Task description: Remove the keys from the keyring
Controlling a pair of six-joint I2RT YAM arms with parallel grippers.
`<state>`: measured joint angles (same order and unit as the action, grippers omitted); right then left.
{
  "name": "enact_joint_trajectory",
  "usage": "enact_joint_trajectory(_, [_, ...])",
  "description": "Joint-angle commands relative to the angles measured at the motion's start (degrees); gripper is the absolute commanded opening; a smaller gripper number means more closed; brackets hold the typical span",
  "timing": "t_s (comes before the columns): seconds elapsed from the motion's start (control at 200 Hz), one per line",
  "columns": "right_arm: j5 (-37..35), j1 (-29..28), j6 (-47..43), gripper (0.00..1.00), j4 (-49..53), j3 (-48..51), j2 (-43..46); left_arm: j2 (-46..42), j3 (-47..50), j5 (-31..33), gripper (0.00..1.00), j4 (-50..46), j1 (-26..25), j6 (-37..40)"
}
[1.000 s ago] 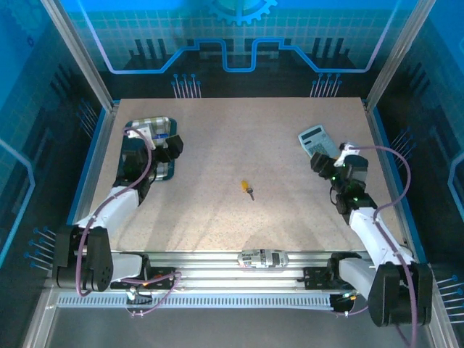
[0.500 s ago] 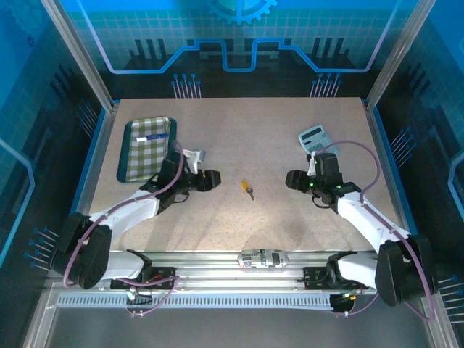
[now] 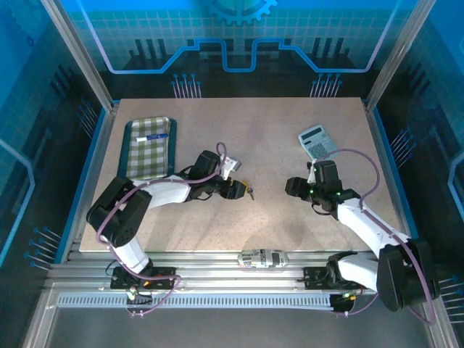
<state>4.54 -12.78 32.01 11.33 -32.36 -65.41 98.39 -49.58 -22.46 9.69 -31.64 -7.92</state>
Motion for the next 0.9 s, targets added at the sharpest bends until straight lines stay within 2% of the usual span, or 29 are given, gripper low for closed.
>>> enact_joint_trajectory(0.0, [-0.9, -0.5, 0.8, 0.66, -1.1, 0.8, 0.8, 2.7, -2.8, -1.7, 0.56, -3.0, -1.1, 5.6])
enact_joint_trajectory(0.155, [-1.1, -0.6, 1.3, 0.66, -1.5, 1.4, 0.8, 4.7, -4.1, 2.2, 0.54, -3.8, -3.1, 8.4])
enact_joint_trajectory(0.36, [-1.4, -0.5, 1.2, 0.67, -1.4, 1.9, 1.8, 7.0, -5.8, 5.6, 0.42, -6.3, -3.9, 9.7])
enact_joint_trajectory(0.59, [-1.7, -0.6, 1.3, 0.67, -1.4, 2.7, 3.7, 6.9, -4.9, 9.8, 0.34, -4.2, -4.6, 9.8])
enact_joint_trajectory(0.696, [-2.0, -0.6, 1.3, 0.68, -1.0, 2.7, 4.4, 7.7, -5.3, 9.7, 0.26, -4.0, -4.8, 10.1])
enact_joint_trajectory(0.776, [-2.2, -0.6, 1.4, 0.68, -0.7, 2.8, 4.9, 8.1, -6.0, 8.6, 0.15, -5.0, -4.9, 10.1])
enact_joint_trajectory(0.896, [-2.3, -0.6, 1.6, 0.68, -0.4, 2.9, 5.1, 6.1, -5.5, 8.2, 0.08, -5.3, -4.9, 10.1])
